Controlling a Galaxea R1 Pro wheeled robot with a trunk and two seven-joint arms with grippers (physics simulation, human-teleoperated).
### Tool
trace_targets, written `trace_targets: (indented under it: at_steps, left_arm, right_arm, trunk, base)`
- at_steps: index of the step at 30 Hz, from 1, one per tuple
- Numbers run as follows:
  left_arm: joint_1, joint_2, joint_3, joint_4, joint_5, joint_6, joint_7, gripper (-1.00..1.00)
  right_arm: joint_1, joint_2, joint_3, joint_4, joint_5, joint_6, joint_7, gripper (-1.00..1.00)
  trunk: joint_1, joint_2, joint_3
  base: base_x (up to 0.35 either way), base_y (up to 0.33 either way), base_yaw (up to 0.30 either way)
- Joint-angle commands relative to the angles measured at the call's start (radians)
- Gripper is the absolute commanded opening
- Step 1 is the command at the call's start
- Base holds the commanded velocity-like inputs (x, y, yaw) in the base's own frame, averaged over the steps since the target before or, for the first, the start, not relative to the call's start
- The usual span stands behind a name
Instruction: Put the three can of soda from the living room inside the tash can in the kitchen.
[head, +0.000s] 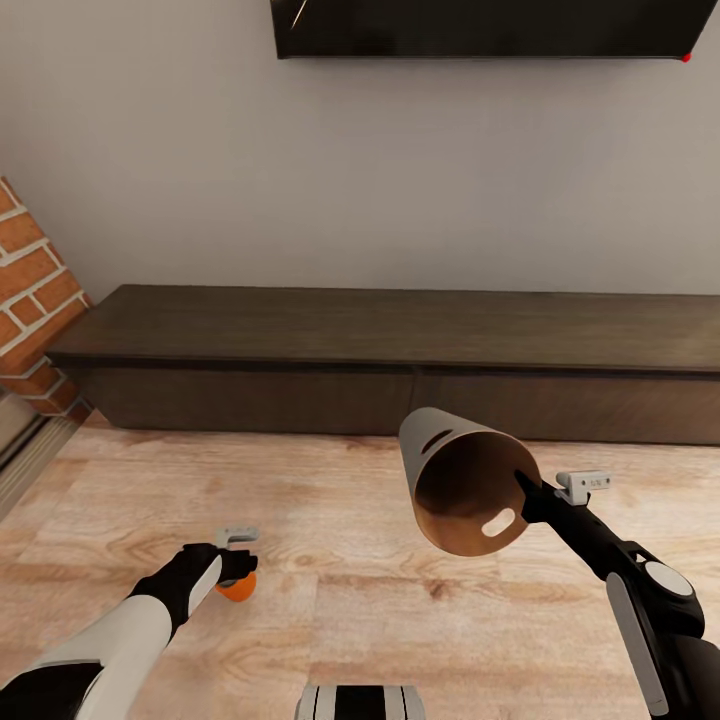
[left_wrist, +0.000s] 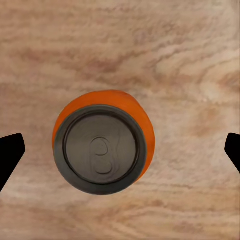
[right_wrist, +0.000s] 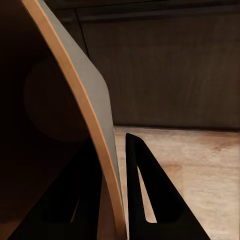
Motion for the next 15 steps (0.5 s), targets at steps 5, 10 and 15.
trace_targets:
  at_steps: [5, 10, 15]
  left_arm:
    - [0.000, 0.000, 0.001, 0.000, 0.002, -0.001, 0.000, 1.00]
    - [0.000, 0.000, 0.001, -0.005, 0.004, -0.003, 0.002, 1.00]
    - [0.000, 0.001, 0.001, -0.008, 0.002, -0.009, 0.002, 1.00]
  right_arm:
    - [0.001, 0.000, 0.000, -0.001, -0.014, 0.002, 0.004, -1.00]
    - [0.001, 0.000, 0.000, -0.001, -0.014, 0.002, 0.004, -1.00]
    - [0.001, 0.000, 0.000, -0.001, -0.014, 0.002, 0.004, -1.00]
  trunk:
    - [0.000, 0.000, 0.000]
    - [0.000, 0.000, 0.000]
    - [0.000, 0.000, 0.000]
  base:
    - [0.000, 0.089, 0.000]
    - [0.000, 0.128, 0.000]
    - [0.000, 0.021, 0.000]
